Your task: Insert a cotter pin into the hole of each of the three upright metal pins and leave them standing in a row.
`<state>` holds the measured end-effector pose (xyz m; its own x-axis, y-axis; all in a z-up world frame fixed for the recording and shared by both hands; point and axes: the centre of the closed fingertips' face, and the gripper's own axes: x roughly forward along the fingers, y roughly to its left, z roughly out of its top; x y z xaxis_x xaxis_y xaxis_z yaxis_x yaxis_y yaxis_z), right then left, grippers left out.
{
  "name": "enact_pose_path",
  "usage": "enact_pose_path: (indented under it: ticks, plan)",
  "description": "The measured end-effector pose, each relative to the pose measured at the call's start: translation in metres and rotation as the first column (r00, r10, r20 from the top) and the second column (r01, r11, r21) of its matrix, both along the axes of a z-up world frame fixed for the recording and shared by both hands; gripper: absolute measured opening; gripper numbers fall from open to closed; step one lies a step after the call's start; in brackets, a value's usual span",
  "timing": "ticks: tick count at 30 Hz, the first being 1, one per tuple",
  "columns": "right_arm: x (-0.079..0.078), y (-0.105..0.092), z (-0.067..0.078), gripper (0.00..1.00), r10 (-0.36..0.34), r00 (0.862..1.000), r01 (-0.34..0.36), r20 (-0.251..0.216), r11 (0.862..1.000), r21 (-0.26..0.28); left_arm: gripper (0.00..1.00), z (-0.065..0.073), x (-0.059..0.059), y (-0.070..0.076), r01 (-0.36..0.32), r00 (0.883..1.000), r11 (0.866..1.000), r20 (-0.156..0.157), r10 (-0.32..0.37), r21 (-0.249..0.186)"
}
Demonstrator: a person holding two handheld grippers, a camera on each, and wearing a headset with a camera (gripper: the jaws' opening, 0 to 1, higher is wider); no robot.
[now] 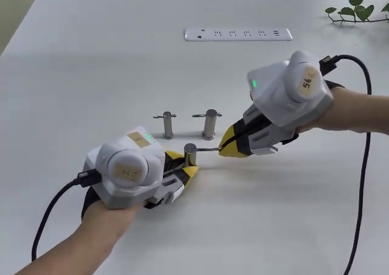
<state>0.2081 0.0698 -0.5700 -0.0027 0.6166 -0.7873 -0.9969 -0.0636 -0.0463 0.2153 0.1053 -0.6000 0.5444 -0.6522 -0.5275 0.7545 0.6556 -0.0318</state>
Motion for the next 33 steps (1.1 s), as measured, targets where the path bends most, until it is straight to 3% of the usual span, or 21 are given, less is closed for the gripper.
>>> enact_pose_path:
  ticks: [33]
  plan:
    - [0.0046, 0.0096, 0.0042, 0.00, 0.007, 1.000, -0.007, 0.009, 1.000, 0.014, 0.11, -0.0032, 0.0018, -0.0012, 0.015, 1.000, 1.000, -0.001, -0.015, 0.009]
